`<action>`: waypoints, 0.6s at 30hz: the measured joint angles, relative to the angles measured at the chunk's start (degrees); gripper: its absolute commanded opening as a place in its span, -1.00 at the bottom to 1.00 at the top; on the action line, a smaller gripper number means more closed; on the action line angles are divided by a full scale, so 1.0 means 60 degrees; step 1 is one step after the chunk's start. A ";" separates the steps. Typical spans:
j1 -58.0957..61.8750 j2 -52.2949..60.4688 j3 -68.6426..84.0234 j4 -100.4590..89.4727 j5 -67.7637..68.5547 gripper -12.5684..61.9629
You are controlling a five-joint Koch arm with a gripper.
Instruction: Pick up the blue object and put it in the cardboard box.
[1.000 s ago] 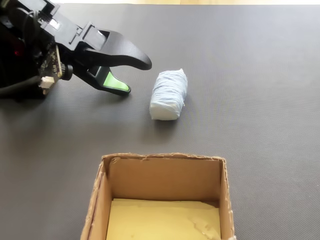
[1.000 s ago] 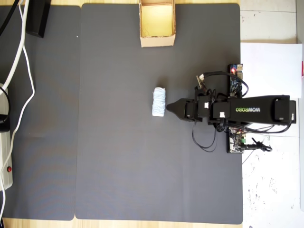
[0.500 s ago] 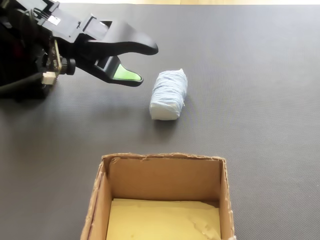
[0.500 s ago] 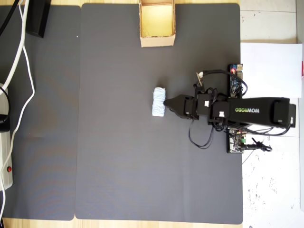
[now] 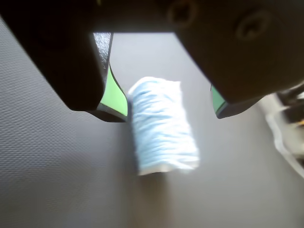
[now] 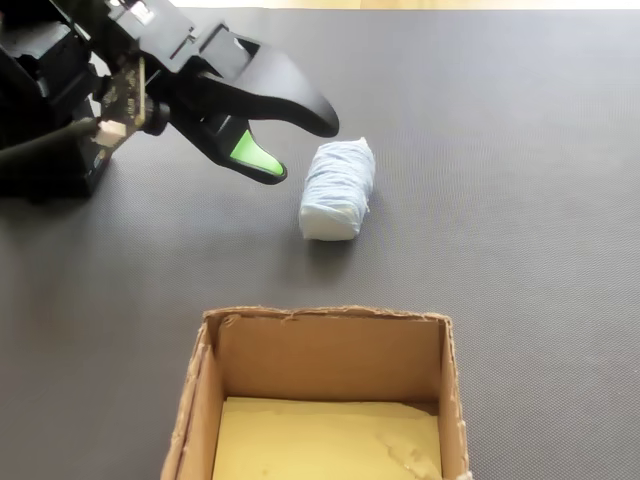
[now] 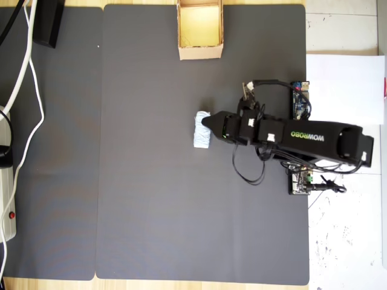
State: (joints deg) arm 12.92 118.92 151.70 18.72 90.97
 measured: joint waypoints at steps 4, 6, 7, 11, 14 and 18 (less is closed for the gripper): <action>-0.0044 -0.0835 -0.0937 0.1011 0.0234 0.22; -0.0059 -0.1187 -0.1362 0.1274 0.0396 0.22; -0.0059 -0.1392 -0.1494 0.1274 0.0483 0.22; -0.0176 -0.2476 -0.2329 0.1787 0.0835 0.22; -0.0410 -0.3457 -0.3003 0.2212 0.1260 0.22; -0.0571 -0.4072 -0.3442 0.2402 0.1377 0.21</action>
State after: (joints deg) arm 9.49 94.48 131.04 33.13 99.23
